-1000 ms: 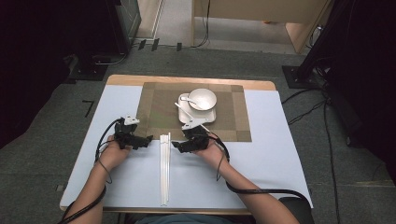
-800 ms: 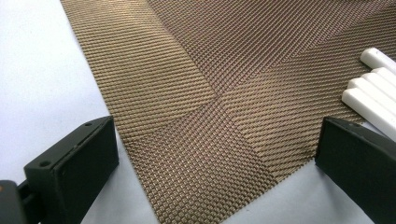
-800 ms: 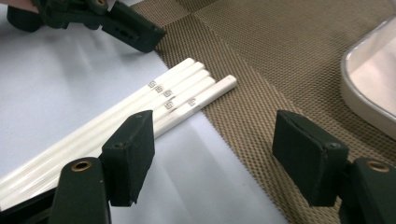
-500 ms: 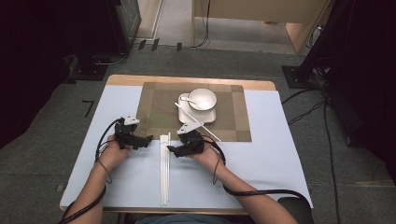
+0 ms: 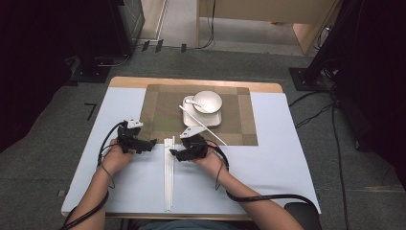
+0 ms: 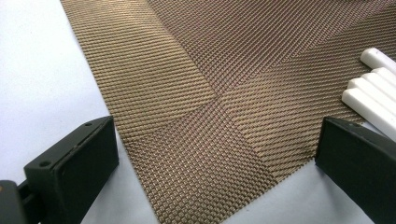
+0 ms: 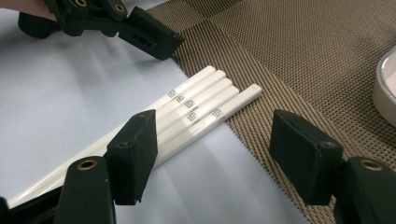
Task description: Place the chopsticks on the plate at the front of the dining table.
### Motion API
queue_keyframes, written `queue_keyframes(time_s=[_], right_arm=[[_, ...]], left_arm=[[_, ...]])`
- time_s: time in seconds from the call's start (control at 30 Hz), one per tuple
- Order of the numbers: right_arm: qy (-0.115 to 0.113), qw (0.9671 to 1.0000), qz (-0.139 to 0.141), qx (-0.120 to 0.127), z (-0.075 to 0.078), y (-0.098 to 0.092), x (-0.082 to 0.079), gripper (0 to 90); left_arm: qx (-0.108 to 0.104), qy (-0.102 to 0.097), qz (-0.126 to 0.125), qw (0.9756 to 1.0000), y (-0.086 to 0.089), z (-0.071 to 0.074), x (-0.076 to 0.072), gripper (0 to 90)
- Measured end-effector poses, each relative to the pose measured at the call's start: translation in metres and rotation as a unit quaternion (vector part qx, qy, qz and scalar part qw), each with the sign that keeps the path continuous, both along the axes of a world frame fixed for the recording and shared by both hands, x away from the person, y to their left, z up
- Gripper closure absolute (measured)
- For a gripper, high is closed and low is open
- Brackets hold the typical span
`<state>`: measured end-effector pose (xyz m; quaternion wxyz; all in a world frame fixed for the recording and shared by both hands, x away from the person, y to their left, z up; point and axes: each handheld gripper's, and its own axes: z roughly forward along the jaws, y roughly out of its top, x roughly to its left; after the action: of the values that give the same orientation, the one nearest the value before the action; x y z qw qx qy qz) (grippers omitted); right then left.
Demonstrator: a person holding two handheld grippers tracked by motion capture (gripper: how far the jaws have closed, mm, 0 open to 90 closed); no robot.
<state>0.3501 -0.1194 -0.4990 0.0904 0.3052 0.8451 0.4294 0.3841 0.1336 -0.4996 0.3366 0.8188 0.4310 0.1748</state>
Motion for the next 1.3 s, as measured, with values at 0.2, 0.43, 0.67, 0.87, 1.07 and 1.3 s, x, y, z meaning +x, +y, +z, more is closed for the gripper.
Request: queue_keyframes(time_s=[0.2, 0.43, 0.67, 0.87, 1.07, 1.3], right_arm=[[0.000, 1.0000, 0.003, 0.001, 0.0000, 0.0003, -0.0004, 35.6], [0.003, 1.0000, 0.000, -0.002, -0.0006, 0.0007, 0.0006, 34.8], [0.002, 1.0000, 0.000, -0.002, -0.0008, 0.0008, 0.0001, 34.9], [-0.009, 0.9997, 0.008, -0.023, -0.0015, 0.0047, -0.0024, 32.8], [-0.009, 0.9996, 0.010, -0.025, -0.0017, 0.0054, -0.0027, 31.2], [-0.009, 0.9997, -0.004, -0.024, -0.0007, -0.0035, -0.0011, 46.5]], left_arm=[[0.000, 0.000, 0.000, 1.0000, 0.0000, 0.0000, 0.0000, 0.0], [0.000, 0.000, 0.000, 1.0000, 0.0000, 0.0000, 0.0000, 0.0], [-0.001, -0.001, 0.000, 1.0000, 0.0000, -0.0002, -0.0001, 0.0], [0.000, -0.001, 0.000, 1.0000, 0.0000, -0.0001, -0.0002, 0.0], [0.000, 0.000, 0.000, 1.0000, 0.0000, 0.0000, -0.0002, 0.0], [-0.001, -0.001, 0.000, 1.0000, 0.0000, -0.0002, -0.0001, 0.0]])
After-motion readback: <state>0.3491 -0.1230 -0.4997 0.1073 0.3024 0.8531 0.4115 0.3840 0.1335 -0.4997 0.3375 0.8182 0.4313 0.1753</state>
